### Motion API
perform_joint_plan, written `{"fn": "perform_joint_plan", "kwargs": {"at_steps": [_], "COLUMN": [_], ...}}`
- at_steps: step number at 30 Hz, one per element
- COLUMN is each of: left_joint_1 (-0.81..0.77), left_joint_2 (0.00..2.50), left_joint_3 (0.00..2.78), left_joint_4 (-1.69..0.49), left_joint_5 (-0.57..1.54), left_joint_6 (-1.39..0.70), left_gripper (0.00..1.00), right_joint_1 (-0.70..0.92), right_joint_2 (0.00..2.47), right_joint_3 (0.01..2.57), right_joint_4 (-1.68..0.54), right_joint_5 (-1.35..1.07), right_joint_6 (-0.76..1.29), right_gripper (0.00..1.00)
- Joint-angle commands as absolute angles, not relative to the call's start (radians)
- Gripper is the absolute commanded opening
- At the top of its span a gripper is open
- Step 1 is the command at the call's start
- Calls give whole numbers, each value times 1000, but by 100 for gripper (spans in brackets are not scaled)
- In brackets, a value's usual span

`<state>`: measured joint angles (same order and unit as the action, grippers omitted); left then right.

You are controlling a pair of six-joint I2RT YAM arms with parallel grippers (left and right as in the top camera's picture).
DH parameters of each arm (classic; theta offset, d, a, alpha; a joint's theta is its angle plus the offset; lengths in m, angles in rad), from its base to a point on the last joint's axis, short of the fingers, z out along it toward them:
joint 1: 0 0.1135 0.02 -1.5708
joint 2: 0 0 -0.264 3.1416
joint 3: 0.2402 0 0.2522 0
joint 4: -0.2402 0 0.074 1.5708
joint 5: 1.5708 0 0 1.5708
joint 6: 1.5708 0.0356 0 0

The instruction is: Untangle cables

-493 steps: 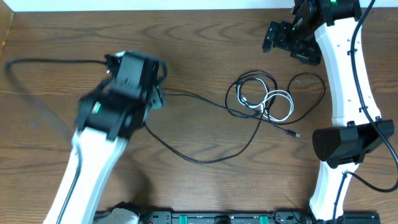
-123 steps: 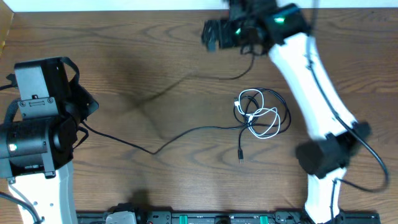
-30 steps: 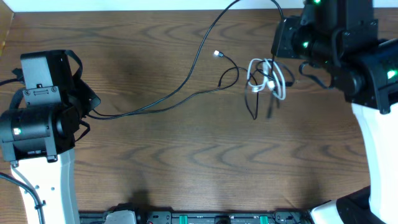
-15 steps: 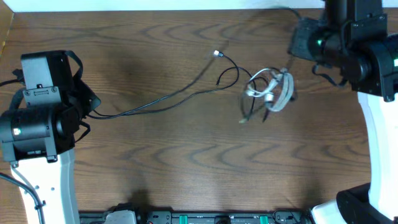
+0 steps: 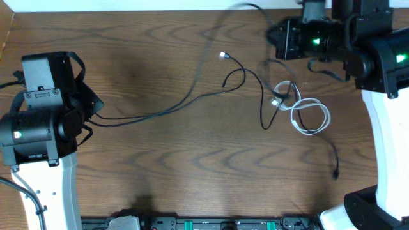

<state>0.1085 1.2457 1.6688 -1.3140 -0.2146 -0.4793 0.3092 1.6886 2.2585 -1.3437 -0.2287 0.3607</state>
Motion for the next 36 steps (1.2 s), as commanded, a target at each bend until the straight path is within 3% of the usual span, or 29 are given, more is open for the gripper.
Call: {"fn": "perform_joint_plan", "kwargs": {"at_steps": [1,9,23,36], "left_joint_1": [113,113,113,257], "left_joint_2": [1248,1248,1273,1354], "left_joint_3": [1679,1679,1679,1678], "left_joint_4": [-1316,-1309,-1301,-1297], "left_joint_5": [-216,-216,-217,-290], "left_joint_6": [-493,-492,-497,-549], "left_gripper": [8,8,8,8], "right_joint_1": [317,318,398,547], "right_joint_2": [1702,1702,1704,1704], "right_joint_3": [2217,2079,1682,1301], "right_joint_4": [-1385,-1167,-674,-579], "right_joint_5": [174,-327,-322,-315], "right_joint_6": [540,262,258,299], "right_gripper": [1,1,1,1]}}
